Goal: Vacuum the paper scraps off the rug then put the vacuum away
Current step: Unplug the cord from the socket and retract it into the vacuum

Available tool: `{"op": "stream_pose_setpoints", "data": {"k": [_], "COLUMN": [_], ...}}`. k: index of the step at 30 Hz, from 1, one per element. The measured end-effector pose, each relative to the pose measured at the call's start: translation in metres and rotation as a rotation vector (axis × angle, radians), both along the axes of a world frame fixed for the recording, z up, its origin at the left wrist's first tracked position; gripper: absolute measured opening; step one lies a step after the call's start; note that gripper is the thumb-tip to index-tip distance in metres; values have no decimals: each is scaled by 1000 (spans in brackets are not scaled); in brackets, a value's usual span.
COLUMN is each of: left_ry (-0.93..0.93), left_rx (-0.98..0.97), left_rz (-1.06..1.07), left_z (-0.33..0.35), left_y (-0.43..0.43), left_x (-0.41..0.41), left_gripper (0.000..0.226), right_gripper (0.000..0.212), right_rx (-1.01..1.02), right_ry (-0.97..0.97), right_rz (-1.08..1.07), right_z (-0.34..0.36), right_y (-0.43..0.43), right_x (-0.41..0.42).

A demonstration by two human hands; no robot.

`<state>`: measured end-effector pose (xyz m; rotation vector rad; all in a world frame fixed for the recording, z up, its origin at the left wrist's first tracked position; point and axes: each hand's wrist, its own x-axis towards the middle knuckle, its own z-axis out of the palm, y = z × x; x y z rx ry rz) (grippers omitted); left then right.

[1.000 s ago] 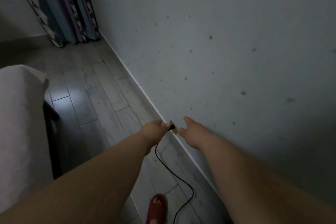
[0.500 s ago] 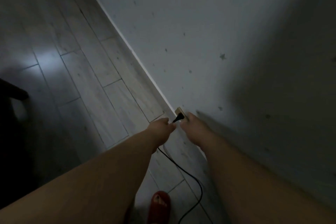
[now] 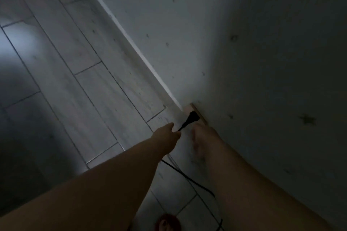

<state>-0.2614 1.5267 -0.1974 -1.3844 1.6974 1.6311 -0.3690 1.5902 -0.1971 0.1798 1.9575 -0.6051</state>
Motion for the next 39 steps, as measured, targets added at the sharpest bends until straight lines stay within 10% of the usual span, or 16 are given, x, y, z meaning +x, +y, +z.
{"op": "stream_pose_setpoints", "data": {"k": [17,30,39], "left_ry": [-47,116,198], "left_rx": [-36,-159,-272], "left_rz": [-53,-57,18], "left_z": [-26,112,185], "left_y": [-14,-10,81], "left_x": [38,33,54], "left_gripper": [29,27,20], "right_gripper": [26,7,35], "right_rx": [-175,-408,-489], "right_ry": [-302,-158,-121], "right_rz": [-280,3,147], "right_z": [-31,137,209], "right_y": [-21,-6,81], "right_x": [47,23,38]}}
